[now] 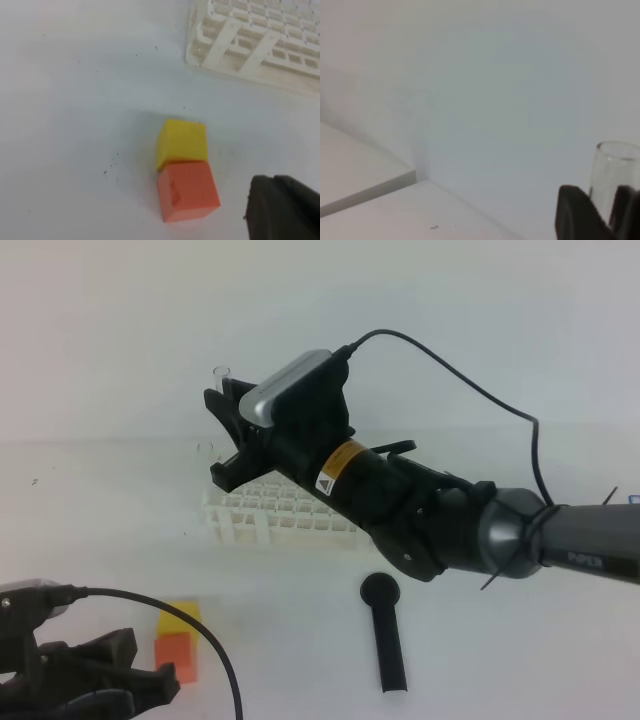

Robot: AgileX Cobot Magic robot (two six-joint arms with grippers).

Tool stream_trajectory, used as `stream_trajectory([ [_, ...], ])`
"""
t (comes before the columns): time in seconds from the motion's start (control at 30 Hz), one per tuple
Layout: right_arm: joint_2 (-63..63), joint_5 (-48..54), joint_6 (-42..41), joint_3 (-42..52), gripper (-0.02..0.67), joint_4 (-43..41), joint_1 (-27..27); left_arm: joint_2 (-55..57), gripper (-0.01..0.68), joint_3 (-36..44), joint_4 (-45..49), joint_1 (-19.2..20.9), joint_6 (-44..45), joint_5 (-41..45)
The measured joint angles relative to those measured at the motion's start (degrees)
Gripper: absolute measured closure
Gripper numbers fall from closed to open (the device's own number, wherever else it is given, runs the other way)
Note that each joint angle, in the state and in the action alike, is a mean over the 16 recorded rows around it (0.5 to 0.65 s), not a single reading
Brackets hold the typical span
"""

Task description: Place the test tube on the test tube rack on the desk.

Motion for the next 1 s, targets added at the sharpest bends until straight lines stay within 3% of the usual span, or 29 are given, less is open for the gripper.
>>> stream_trajectory([
  [1.0,5.38,-0.93,2.12,-3.14,0.524,-2.18,0.18,0.00,0.673,0.00,-0.16,0.00,0.44,0.02],
])
